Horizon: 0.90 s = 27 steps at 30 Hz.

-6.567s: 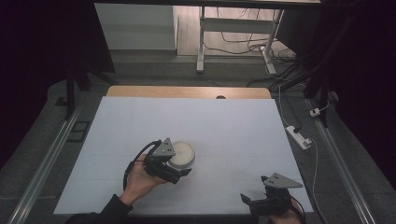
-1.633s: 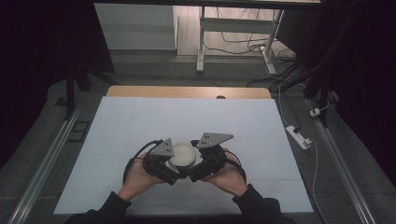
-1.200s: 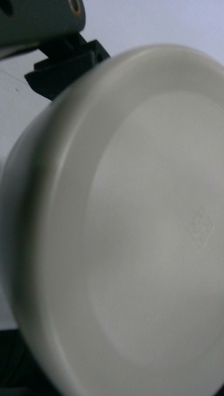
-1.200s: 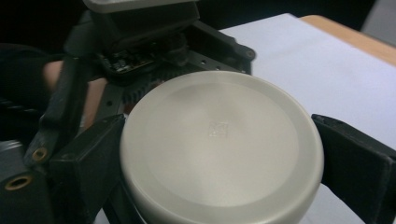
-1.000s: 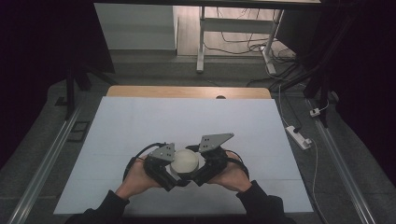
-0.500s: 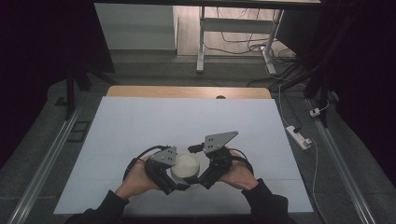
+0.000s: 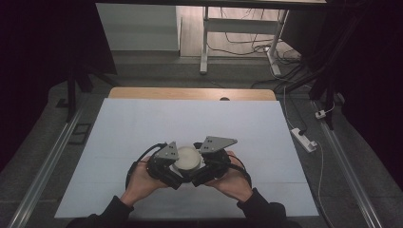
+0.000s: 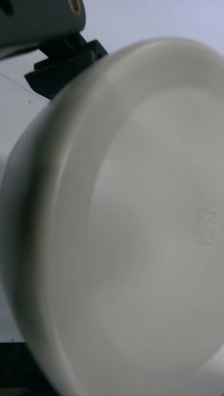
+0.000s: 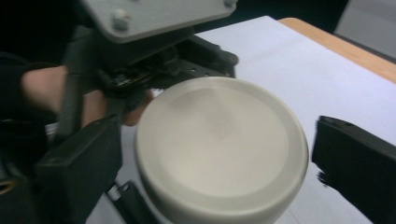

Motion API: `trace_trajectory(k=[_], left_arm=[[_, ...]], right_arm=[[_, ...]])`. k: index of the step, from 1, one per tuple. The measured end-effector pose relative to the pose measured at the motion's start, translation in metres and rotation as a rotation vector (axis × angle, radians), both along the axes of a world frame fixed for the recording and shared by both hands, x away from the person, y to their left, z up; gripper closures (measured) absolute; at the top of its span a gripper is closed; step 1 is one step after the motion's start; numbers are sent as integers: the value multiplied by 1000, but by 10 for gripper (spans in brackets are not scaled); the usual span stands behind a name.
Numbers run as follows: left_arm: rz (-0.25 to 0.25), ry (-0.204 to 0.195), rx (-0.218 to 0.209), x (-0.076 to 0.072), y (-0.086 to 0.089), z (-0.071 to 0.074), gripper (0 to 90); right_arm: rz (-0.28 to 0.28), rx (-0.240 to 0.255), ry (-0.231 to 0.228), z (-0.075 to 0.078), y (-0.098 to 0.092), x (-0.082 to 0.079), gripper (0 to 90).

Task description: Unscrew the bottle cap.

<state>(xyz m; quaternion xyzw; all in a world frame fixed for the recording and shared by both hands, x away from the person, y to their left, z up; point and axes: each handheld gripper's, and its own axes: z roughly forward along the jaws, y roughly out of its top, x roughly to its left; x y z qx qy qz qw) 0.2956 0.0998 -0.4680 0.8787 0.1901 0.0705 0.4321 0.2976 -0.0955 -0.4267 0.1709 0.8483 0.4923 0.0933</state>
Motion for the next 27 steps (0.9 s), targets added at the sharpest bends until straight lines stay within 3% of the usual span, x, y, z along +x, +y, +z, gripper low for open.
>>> trace_trajectory(k=[7,9,12,14,15,18,21,24,27], left_arm=[[-3,2,-9,-3,-4,1,69],[-35,-1,0,-3,-4,2,69],[-114,13,-23,-2,-2,1,69],[-137,14,-22,-2,-1,1,69],[-172,17,-27,-2,-1,1,69],[-209,18,-30,-3,-1,2,69],[-280,16,-23,-5,-1,2,69],[-303,13,-16,-6,-2,1,69],[-311,11,-6,-7,-3,0,68]], right_arm=[[7,-2,-6,-4,1,-1,67],[20,-13,-10,-4,1,-1,68],[87,-15,30,-3,-1,0,69],[110,-8,38,-3,-3,2,70],[151,4,65,-2,-5,4,70],[193,6,69,-2,-7,4,70],[279,-3,67,-1,-10,3,70],[331,-10,68,-2,-11,3,70],[342,-17,66,-2,-11,3,70]])
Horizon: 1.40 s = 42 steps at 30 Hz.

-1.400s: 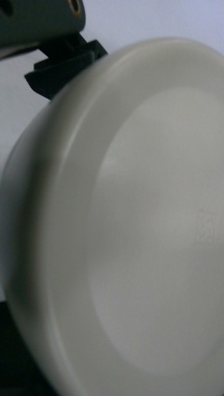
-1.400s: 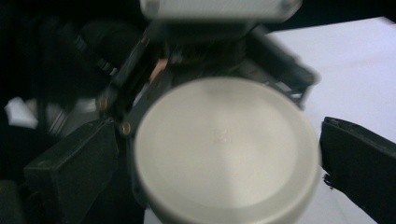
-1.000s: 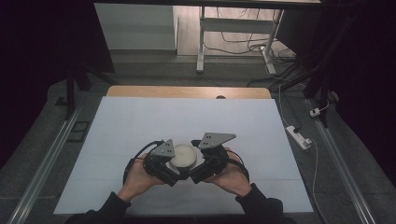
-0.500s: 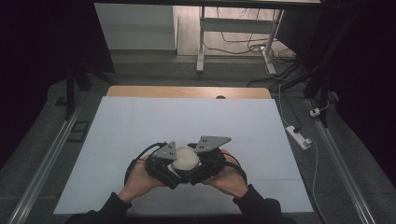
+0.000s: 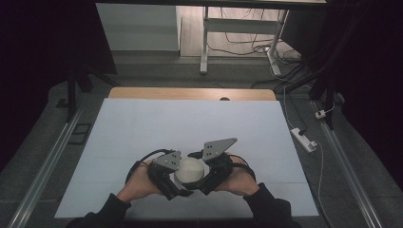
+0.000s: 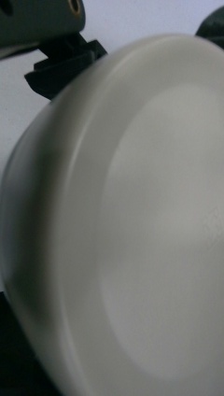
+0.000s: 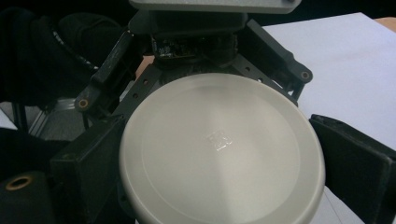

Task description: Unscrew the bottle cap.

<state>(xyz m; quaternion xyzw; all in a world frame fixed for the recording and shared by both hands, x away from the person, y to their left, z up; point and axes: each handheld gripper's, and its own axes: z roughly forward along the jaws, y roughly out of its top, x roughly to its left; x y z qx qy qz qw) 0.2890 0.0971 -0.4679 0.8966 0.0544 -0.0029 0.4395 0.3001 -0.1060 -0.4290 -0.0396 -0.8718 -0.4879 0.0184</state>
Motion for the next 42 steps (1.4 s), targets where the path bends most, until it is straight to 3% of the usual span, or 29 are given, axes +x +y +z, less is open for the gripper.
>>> trace_trajectory(k=[14,33,35,38,42], left_arm=[[39,-7,13,2,0,-1,69],[48,-4,1,3,1,-1,69],[50,-6,3,3,1,-1,69],[56,-8,4,3,1,-1,69],[61,-10,16,3,0,-2,69]], right_arm=[[-65,42,-19,5,-2,0,71],[-80,56,-13,0,0,0,71],[-80,53,-15,1,0,0,71],[-82,11,-54,-1,2,-2,70],[-86,-7,-28,-2,3,0,68]])
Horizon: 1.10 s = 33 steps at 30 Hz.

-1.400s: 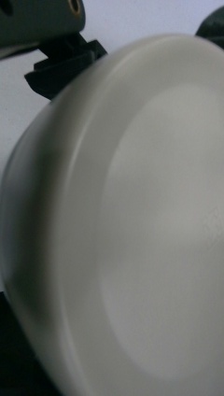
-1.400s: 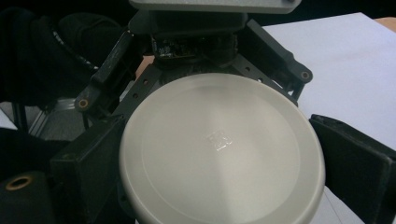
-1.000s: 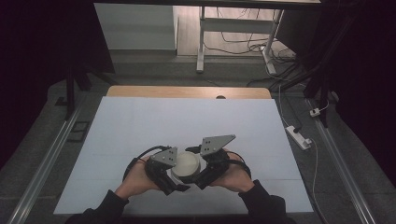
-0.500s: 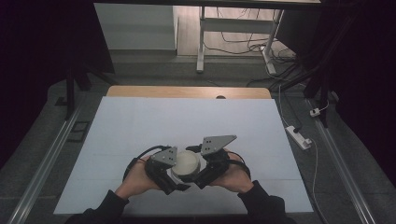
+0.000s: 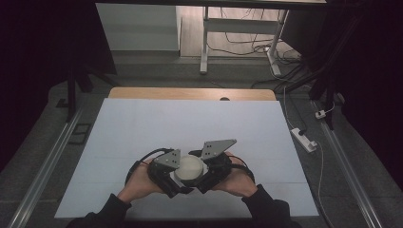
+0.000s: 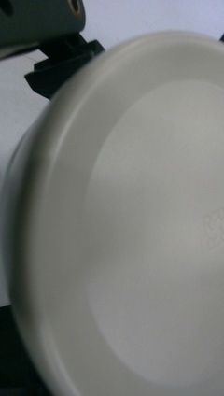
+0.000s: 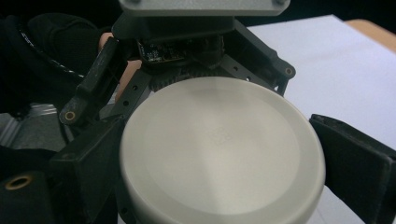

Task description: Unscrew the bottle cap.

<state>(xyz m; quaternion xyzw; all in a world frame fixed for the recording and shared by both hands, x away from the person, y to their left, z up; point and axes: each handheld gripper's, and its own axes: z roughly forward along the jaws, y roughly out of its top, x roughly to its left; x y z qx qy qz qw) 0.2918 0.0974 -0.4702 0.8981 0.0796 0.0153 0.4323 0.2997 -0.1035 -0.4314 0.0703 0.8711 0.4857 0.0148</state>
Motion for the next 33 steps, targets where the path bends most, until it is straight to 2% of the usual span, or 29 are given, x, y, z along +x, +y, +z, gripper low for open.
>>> trace_trajectory(k=[1,4,5,9,10,11,13,17,18,19,20,21,22,25,26,28,33], left_arm=[[3,-1,2,0,0,0,69],[23,-1,4,1,0,0,69],[36,-2,5,1,-1,0,69],[98,-8,20,1,-2,1,69],[113,-11,19,1,-3,2,69],[127,-16,24,0,-3,2,69],[151,-21,24,0,-4,3,69],[161,-30,22,-2,-3,5,69],[139,-18,13,-1,-3,5,69],[139,-18,13,-1,-3,5,69],[123,-14,3,-1,-2,5,69],[102,-8,-3,0,-1,6,69],[84,-3,-12,0,0,6,69],[43,14,-29,1,2,6,69],[35,17,-31,1,2,5,69],[32,12,-20,1,2,5,69],[59,15,-25,4,5,2,69]], right_arm=[[0,0,0,0,0,0,68],[-59,-22,10,3,3,-2,59],[-59,-22,10,3,3,-2,42],[-180,-67,-6,5,11,-7,17],[-180,-67,-6,5,11,-7,17],[-222,-63,-12,4,12,-7,32],[-238,-65,-8,4,12,-7,49],[-235,-55,-17,4,12,-7,70],[-214,-62,-29,6,11,-8,73],[-214,-62,-29,6,11,-8,73],[-191,-53,-23,7,10,-8,73],[-191,-53,-23,7,10,-8,73],[-147,-37,-4,7,7,-6,73],[-100,-6,14,8,4,-4,74],[-100,-6,14,8,4,-4,74],[-88,23,19,9,2,-3,74],[-86,52,13,12,-2,-3,74]])
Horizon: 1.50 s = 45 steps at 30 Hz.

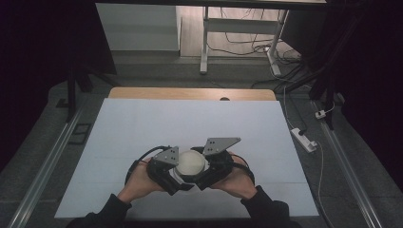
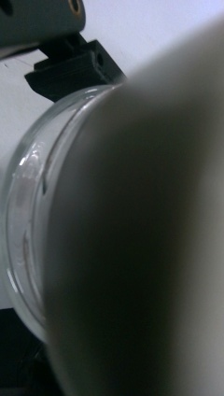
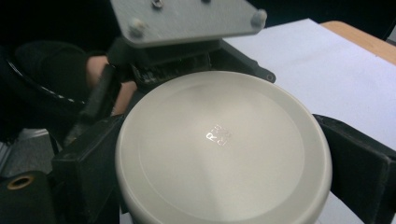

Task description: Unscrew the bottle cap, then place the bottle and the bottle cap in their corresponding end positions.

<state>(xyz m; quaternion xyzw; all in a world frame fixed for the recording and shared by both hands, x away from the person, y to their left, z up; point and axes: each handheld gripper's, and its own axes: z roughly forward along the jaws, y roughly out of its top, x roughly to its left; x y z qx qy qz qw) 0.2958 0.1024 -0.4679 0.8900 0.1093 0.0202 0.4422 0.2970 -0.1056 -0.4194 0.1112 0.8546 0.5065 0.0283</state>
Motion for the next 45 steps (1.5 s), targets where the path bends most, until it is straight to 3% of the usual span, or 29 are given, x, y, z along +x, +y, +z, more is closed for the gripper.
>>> trace_trajectory(k=[5,18,34,45], left_arm=[[23,-4,-6,3,5,1,69],[160,0,-10,13,18,-2,69],[248,-6,-10,26,23,-1,69],[300,-18,-6,45,25,-2,69]], right_arm=[[-14,-2,-5,2,-3,0,74],[-27,-15,-8,1,-9,-2,73],[-33,-17,-18,1,-12,-11,73],[-37,-25,-9,-9,-17,-17,73]])
